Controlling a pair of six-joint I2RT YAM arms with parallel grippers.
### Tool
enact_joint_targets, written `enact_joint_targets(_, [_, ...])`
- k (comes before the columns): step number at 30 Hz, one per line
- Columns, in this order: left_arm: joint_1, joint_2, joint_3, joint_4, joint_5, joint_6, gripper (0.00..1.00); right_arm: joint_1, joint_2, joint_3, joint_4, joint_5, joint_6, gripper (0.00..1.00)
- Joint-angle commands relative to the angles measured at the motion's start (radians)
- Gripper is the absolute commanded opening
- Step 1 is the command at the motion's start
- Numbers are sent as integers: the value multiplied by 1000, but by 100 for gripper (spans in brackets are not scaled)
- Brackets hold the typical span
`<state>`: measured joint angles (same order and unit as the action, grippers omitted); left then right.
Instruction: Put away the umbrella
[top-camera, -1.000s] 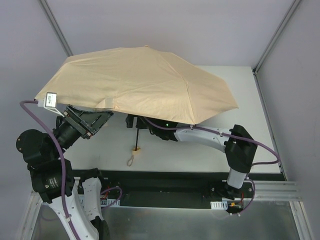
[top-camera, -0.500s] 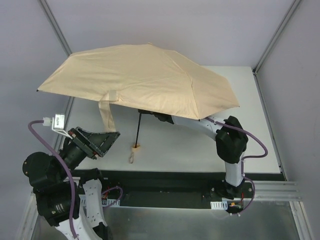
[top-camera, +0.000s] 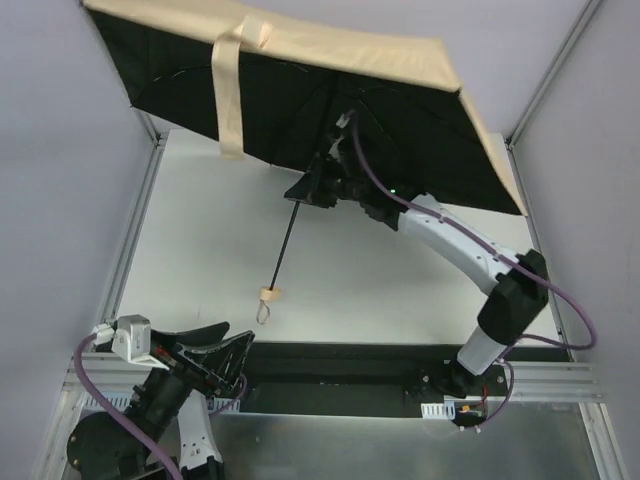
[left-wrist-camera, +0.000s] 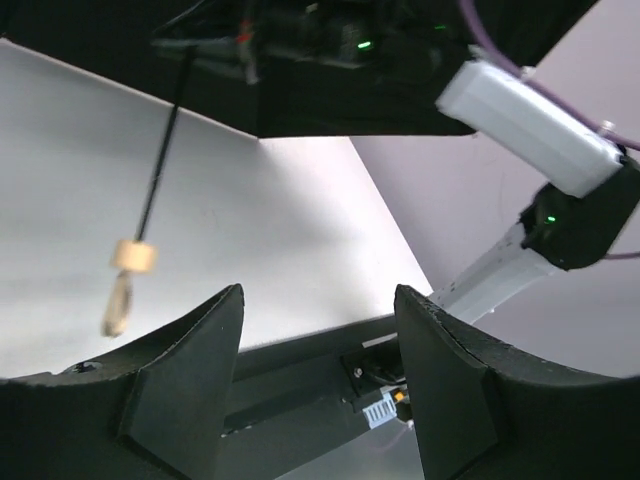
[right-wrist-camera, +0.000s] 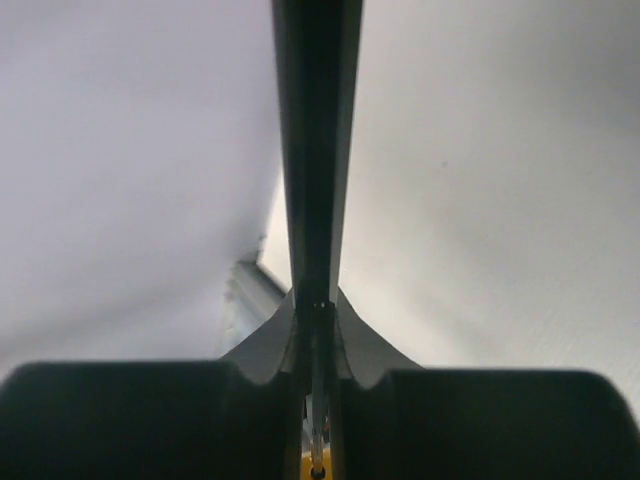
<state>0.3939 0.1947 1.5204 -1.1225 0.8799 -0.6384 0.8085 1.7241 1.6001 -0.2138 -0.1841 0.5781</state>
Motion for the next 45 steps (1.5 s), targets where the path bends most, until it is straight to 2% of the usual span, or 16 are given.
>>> enact_joint_targets(1, [14,6,-113,-4,26,-20,61,-63,-197,-77,109,-276,143,0])
enact_joint_targets(5, [100,21,-267,185,230,-147,63,-84,-268,-146,282,-409,239,0])
enact_joint_targets(7, [218,29,-315,336,399,-255,68,-83,-302,-178,401,-448,281,0])
enact_joint_targets(13, [292,-12,-482,736,448,-650,79,-86,-324,-197,485,-451,287,0])
enact_joint_targets(15, [292,3,-509,797,481,-682,78,-81,-317,-197,522,-451,296,0])
enact_joint_targets(18, [272,43,-548,1006,521,-732,69,-77,-304,-198,545,-424,312,0])
enact_joint_targets(23, [260,185,-470,1032,505,-638,67,-77,-307,-172,403,-361,253,0])
enact_joint_targets(24, [269,225,-447,1032,508,-629,68,-77,-311,-169,348,-329,243,0])
enact_joint_targets(26, [318,316,-334,850,510,-523,66,-77,-323,-166,266,-269,226,0])
enact_joint_targets(31, [514,463,-215,811,484,-526,64,-84,-331,-184,148,-216,201,0])
enact_joint_targets(34, [521,595,-139,813,519,-529,64,-88,-314,-157,90,-213,184,0])
enact_joint_targets(36, [427,679,-18,797,536,-506,70,-91,-298,-138,68,-209,184,0])
enact_joint_targets(39, [273,851,283,166,390,-87,74,-94,-276,-109,41,-206,104,0])
enact_joint_targets(41, [46,922,377,-82,181,18,76,-92,-270,-92,27,-199,103,0])
enact_joint_targets(43, [-27,905,353,-57,79,-48,78,-101,-265,-77,27,-212,103,0])
enact_joint_targets(45, [-59,803,182,146,16,-174,80,-121,-258,-68,31,-242,103,0])
